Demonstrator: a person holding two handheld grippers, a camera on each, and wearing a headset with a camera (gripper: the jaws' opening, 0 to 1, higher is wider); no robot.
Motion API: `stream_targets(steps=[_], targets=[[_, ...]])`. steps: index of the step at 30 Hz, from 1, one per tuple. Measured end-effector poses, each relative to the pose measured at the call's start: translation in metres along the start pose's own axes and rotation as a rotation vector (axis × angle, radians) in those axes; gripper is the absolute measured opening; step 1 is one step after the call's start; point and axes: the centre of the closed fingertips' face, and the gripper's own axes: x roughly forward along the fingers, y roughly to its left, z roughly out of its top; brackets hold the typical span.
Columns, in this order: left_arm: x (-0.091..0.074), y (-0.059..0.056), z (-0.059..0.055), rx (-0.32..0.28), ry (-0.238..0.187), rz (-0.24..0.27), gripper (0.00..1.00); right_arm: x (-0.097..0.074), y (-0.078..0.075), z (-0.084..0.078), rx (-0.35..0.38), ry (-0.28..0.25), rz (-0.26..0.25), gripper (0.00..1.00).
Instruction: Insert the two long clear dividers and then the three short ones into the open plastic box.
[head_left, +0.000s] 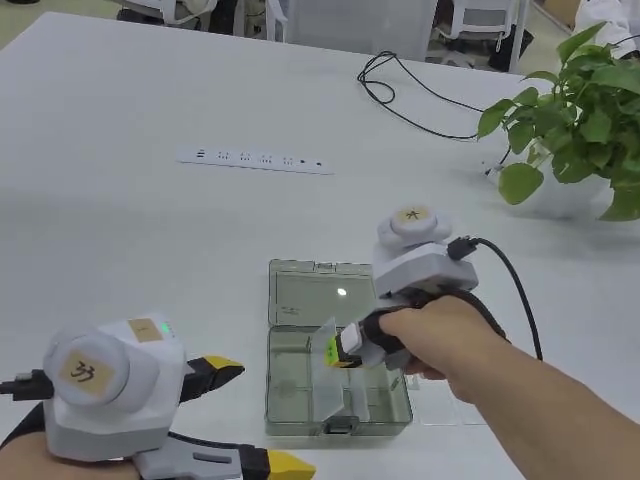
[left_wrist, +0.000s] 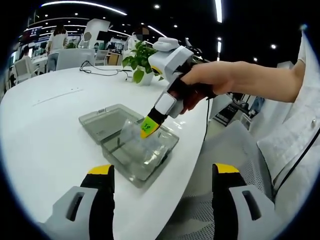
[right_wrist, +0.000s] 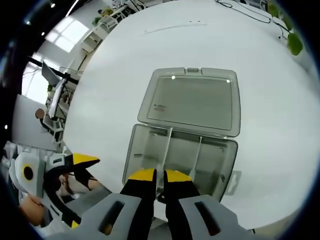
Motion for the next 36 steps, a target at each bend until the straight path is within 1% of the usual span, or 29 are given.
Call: stream_targets(steps=[4,10,14,20,28,36], targets=[[0.000,0.000,-0.001,-0.001,0.001,0.000,0.81,0.001,0.001,0.001,-0.024,0.002,-0.010,0.07],[0.000,-0.001,-0.002,0.000,0.004,0.000,0.81,0.002,0.004,0.001,-0.088,0.011,-0.047,0.07],[0.000,0.000,-0.002,0.005,0.006,0.000,0.81,0.003,0.005,0.000,-0.151,0.020,-0.080,0.07],[-0.001,0.000,-0.003,0.005,0.009,0.000,0.81,0.007,0.007,-0.001,-0.205,0.035,-0.102,0.07],[-0.001,0.001,-0.003,0.005,0.010,0.003,0.81,0.012,0.009,0.001,-0.229,0.041,-0.100,0.07],[-0.001,0.001,-0.006,0.008,0.014,0.002,0.83,0.020,0.010,0.000,-0.218,0.037,-0.077,0.09]])
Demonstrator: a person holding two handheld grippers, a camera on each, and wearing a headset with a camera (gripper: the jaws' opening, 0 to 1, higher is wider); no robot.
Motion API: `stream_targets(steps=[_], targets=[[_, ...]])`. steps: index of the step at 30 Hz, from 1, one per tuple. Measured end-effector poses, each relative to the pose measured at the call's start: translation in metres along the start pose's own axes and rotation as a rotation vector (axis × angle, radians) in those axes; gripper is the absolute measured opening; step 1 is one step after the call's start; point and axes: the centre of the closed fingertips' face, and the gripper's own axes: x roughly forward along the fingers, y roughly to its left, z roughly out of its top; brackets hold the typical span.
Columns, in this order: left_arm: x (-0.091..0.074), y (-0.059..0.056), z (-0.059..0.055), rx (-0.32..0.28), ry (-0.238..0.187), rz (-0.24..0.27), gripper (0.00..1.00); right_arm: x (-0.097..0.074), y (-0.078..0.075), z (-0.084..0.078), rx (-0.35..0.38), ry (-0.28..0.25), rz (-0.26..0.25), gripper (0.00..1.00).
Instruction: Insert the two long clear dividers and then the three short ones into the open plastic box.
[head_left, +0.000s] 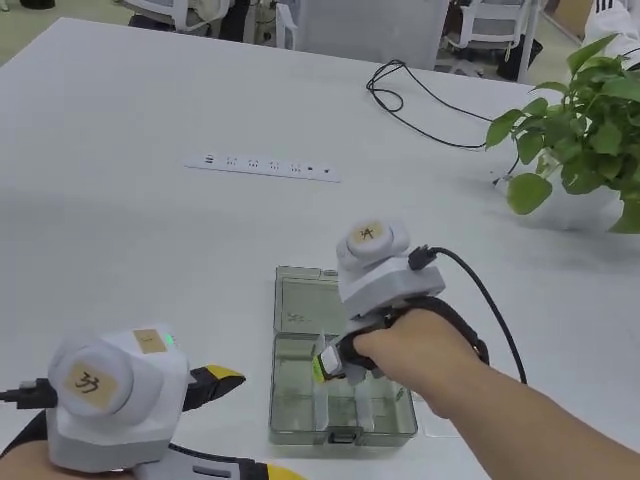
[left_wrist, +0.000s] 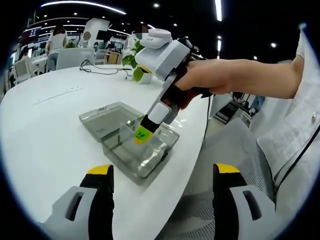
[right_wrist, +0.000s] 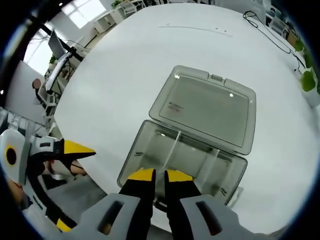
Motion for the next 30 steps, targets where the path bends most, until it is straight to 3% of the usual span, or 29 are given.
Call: stream_targets(steps=[17,30], targets=[[0.002,0.002,-0.003,-0.005,0.005,-0.002,0.87,0.013,-0.002,-0.005,0.042,-0.023,0.053,0.10],[0.002,0.003,-0.002,-0.010,0.004,0.008,0.86,0.009,-0.001,-0.004,0.079,-0.080,0.120,0.11]])
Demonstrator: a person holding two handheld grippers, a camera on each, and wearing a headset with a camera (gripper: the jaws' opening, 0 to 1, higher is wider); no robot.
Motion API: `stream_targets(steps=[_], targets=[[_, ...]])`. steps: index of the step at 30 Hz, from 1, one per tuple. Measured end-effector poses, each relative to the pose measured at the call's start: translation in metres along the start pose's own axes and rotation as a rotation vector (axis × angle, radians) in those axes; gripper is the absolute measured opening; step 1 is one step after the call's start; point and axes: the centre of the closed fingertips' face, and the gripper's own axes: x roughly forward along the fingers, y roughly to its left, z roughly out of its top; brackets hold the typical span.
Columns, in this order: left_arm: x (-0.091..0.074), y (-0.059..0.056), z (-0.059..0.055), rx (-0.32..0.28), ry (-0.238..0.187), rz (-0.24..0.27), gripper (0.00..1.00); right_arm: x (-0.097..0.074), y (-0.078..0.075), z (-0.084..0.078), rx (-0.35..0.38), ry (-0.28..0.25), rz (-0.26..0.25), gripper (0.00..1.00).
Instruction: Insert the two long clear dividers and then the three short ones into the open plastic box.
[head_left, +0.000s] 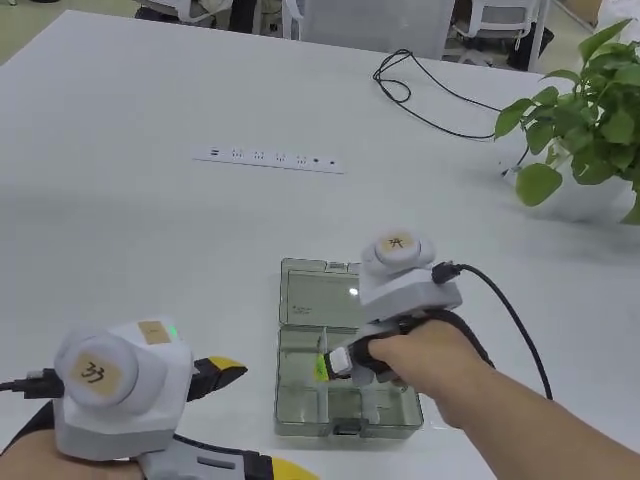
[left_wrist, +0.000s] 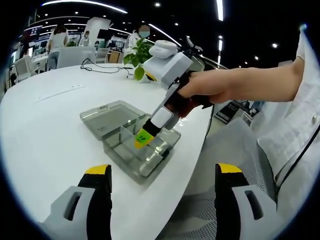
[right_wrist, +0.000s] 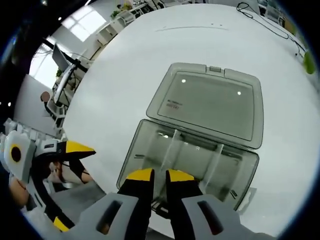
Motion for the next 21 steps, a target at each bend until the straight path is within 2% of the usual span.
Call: stream_targets(steps=[10,15,21], targets=[[-0.001,0.000,0.000,0.015,0.005,0.002,0.88,-0.016,0.004,0.010,0.016,-0.088,0.068,0.18],[-0.002,0.001,-0.001,0.019,0.006,0.007,0.89,-0.031,0.006,0.014,-0.019,-0.134,0.106,0.22],[-0.002,0.000,-0.001,0.027,-0.006,0.003,0.94,-0.049,0.008,0.020,-0.057,-0.195,0.163,0.30]])
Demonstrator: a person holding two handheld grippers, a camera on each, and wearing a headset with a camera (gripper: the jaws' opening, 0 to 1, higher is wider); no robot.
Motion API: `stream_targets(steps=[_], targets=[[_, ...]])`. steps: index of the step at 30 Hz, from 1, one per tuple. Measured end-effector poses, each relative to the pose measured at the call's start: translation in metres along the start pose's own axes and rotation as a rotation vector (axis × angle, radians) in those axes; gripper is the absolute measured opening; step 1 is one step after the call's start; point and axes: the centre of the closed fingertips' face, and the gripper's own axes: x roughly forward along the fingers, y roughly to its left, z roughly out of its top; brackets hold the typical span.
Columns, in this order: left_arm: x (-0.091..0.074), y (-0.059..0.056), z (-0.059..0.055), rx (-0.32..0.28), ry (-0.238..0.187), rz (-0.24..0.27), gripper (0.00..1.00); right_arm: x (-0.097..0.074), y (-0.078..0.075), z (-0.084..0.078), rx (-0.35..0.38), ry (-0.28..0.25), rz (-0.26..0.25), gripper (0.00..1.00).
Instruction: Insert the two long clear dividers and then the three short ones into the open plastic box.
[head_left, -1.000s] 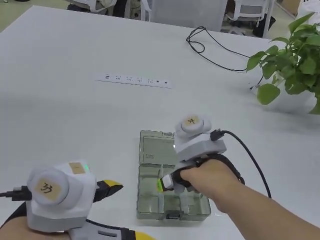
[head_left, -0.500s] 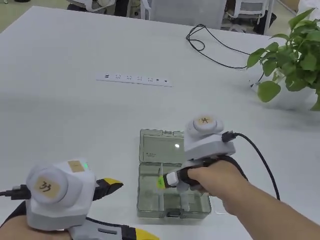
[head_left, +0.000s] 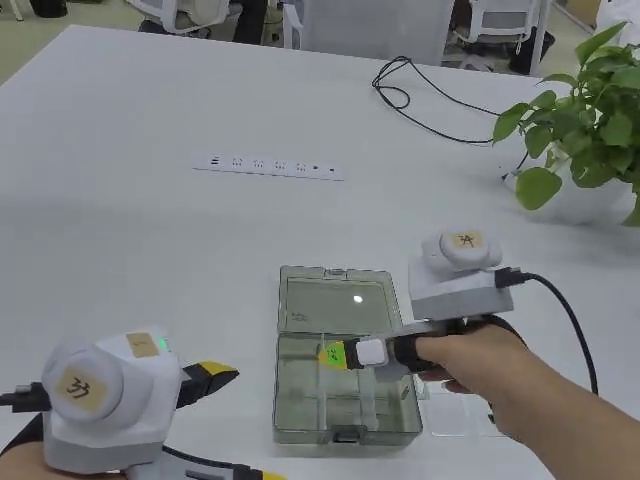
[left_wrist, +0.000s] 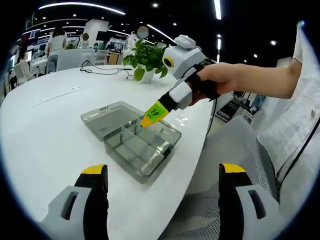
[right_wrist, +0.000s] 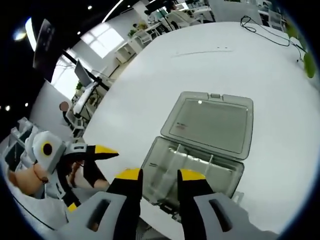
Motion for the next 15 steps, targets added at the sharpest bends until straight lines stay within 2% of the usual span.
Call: stream_targets(steps=[6,7,10,15], targets=[[0.000,-0.002,-0.002,0.000,-0.002,0.000,0.97,-0.017,0.004,0.007,-0.093,-0.043,0.049,0.37],[-0.001,-0.002,-0.002,-0.001,0.000,0.002,0.97,-0.020,0.005,0.010,-0.127,-0.059,0.060,0.38],[-0.002,-0.001,-0.002,-0.007,-0.002,0.008,0.97,-0.029,0.001,0.010,-0.247,-0.056,0.043,0.47],[-0.003,-0.001,-0.003,-0.006,-0.001,0.016,0.99,-0.042,0.002,0.004,-0.342,-0.047,0.072,0.55]])
